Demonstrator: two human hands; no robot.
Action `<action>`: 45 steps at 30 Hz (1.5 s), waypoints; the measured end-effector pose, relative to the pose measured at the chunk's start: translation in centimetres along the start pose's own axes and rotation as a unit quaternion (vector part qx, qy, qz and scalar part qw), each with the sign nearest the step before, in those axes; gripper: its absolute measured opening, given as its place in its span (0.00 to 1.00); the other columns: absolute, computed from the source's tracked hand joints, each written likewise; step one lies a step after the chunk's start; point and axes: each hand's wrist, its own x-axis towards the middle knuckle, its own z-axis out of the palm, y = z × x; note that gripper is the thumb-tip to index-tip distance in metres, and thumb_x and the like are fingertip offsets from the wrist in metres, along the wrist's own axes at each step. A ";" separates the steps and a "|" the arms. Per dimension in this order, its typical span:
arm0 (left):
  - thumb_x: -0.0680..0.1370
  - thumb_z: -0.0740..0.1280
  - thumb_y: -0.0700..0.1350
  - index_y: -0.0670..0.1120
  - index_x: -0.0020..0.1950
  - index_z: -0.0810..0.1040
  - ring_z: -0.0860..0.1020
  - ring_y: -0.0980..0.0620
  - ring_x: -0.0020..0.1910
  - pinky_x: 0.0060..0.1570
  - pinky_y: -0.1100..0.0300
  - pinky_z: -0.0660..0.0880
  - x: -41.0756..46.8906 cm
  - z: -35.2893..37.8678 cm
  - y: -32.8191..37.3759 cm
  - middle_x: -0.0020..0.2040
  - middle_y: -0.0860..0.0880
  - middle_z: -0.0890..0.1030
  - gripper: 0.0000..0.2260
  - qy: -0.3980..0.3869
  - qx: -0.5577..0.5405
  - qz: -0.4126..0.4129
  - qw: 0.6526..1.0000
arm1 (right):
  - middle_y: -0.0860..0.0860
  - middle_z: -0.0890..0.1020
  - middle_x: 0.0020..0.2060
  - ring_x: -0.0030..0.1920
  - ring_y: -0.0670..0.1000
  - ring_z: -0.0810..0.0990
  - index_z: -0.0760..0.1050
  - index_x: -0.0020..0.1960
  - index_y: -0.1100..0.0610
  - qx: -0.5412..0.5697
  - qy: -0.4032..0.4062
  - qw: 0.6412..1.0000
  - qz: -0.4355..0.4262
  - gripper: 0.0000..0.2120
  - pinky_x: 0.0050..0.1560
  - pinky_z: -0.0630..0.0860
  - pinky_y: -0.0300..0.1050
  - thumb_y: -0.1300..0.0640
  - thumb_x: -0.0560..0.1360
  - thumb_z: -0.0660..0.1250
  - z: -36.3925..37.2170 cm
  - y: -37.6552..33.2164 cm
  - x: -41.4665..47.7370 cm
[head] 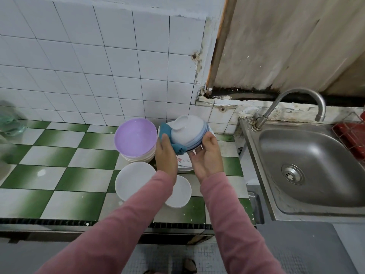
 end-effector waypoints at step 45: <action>0.85 0.52 0.52 0.54 0.71 0.67 0.72 0.56 0.66 0.67 0.63 0.67 -0.2 -2.6 -1.2 0.67 0.51 0.74 0.16 -0.095 0.132 0.166 0.973 | 0.56 0.79 0.64 0.69 0.57 0.74 0.69 0.72 0.62 0.170 0.117 0.977 0.058 0.18 0.60 0.71 0.56 0.57 0.86 0.54 -0.2 0.8 -0.3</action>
